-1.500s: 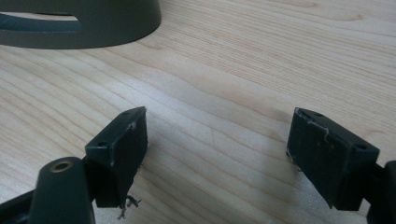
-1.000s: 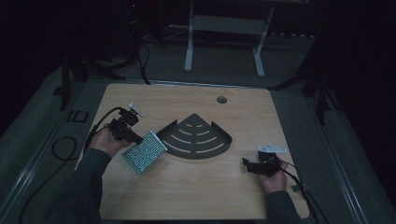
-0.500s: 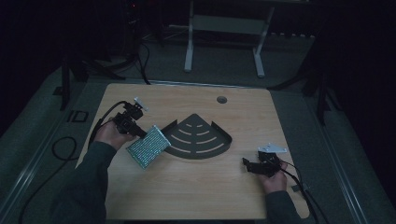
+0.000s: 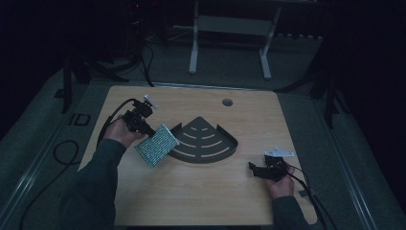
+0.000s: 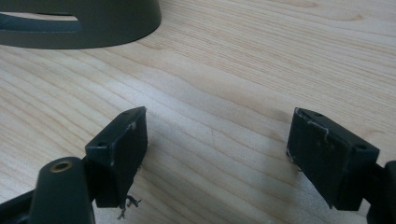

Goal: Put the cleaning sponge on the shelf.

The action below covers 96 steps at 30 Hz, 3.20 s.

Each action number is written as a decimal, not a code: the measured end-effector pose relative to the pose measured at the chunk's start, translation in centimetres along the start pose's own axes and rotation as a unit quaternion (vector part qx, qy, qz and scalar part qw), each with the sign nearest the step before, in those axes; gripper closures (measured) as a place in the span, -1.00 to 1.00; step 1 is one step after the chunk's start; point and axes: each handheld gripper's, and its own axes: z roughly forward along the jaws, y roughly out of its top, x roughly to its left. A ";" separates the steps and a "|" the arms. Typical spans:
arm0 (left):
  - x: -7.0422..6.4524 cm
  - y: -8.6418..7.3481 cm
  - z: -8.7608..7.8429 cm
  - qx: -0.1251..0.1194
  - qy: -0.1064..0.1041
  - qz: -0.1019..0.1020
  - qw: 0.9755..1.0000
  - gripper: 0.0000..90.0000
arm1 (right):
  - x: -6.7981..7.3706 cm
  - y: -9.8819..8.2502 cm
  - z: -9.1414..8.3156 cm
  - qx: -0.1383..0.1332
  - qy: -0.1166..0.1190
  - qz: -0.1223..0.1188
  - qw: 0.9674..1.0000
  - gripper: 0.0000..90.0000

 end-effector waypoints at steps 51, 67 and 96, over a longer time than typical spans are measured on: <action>-1.3 4.9 1.1 0.000 0.005 0.014 1.000 1.00 | 0.0 0.0 0.0 0.000 0.000 0.000 1.000 -0.56; -1.3 6.4 1.9 0.001 0.003 0.014 1.000 1.00 | 0.0 0.0 0.0 0.000 0.000 0.000 1.000 -0.56; -0.7 8.1 4.0 -0.004 0.014 0.022 1.000 1.00 | 0.0 0.0 0.0 0.000 0.000 0.000 1.000 -0.56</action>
